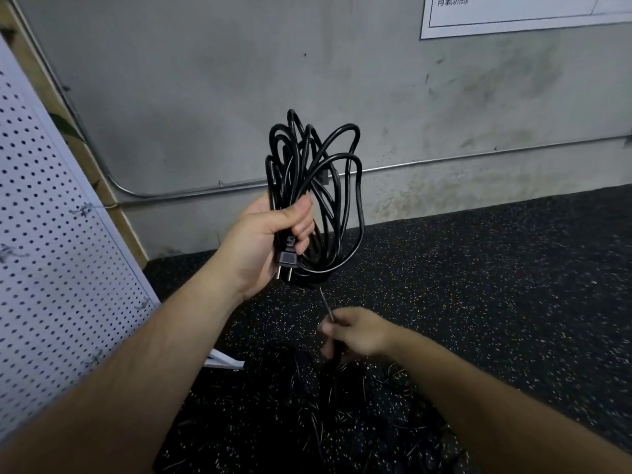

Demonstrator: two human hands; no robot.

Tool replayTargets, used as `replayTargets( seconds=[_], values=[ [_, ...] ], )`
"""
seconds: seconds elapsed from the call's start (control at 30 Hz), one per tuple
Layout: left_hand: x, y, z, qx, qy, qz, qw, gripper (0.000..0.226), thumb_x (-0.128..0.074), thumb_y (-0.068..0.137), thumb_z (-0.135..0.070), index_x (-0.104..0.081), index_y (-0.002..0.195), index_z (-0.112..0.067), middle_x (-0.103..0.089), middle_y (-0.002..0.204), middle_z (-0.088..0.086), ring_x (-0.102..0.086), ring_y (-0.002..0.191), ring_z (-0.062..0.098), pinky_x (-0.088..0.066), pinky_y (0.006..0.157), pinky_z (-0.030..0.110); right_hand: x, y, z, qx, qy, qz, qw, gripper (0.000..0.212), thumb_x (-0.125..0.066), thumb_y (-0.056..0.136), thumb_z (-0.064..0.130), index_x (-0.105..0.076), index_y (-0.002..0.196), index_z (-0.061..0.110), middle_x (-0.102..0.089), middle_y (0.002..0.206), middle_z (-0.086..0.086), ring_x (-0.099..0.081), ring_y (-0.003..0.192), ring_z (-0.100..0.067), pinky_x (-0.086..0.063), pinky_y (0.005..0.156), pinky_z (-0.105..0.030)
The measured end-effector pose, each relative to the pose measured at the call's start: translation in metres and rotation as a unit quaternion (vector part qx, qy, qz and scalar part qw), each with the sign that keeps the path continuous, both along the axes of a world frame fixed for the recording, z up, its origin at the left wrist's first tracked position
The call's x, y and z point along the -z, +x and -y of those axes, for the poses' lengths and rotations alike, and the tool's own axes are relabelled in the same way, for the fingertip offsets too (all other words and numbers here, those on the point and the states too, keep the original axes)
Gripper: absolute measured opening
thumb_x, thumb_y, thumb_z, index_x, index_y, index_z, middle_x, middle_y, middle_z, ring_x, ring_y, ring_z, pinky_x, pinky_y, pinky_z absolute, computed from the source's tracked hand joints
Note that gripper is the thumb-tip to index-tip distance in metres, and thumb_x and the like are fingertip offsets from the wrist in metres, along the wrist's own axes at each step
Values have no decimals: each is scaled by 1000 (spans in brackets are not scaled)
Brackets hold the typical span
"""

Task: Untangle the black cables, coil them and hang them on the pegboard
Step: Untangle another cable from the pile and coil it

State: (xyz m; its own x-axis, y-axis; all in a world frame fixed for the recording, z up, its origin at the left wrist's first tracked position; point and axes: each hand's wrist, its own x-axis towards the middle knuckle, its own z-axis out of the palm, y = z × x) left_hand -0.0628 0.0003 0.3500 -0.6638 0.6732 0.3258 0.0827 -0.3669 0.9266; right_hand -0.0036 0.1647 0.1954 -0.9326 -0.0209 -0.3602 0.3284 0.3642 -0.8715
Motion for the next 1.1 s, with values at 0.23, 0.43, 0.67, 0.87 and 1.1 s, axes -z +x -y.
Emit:
replayTargets(
  seconds=[0.23,0.43,0.67,0.87,1.1],
  values=[
    [15,-8,-2,-103,-101,-67,987,7,-57,101,-9,-55,96,-14,-49,65,-5,-45,61,11,-43,59,20,-71,21,-63,200,-46,-77,976,24,-65,99,23,-67,110,1,-74,78,-5,-67,60,-14,-45,51,-26],
    [27,-6,-18,-171,-142,-94,970,8,-63,100,-19,-61,99,-26,-60,72,-16,-56,70,7,-45,75,29,-121,35,-84,204,-339,-148,906,47,-40,90,-7,-50,133,7,-70,100,-5,-60,76,-12,-38,65,-27],
    [30,7,-35,-210,-185,-130,951,17,-63,100,-27,-61,108,-41,-67,95,-20,-62,94,6,-51,98,37,-160,50,-77,183,-387,-225,875,39,-55,90,-13,-59,124,7,-74,107,-11,-74,87,-19,-58,63,-23],
    [37,28,-53,-154,-197,-174,953,46,-57,80,-81,-56,116,-52,-69,103,-13,-63,117,13,-50,101,42,-178,51,-54,195,-467,-261,822,28,-53,92,-16,-55,114,1,-70,86,-14,-73,76,-20,-59,64,-25],
    [35,38,-67,-191,-205,-158,947,20,-75,90,-36,-64,106,-38,-72,95,-26,-67,89,-6,-46,80,24,-182,57,-51,240,-320,-285,871,30,-61,96,-3,-58,125,4,-68,100,-12,-72,89,-23,-62,80,-32]
  ],
)
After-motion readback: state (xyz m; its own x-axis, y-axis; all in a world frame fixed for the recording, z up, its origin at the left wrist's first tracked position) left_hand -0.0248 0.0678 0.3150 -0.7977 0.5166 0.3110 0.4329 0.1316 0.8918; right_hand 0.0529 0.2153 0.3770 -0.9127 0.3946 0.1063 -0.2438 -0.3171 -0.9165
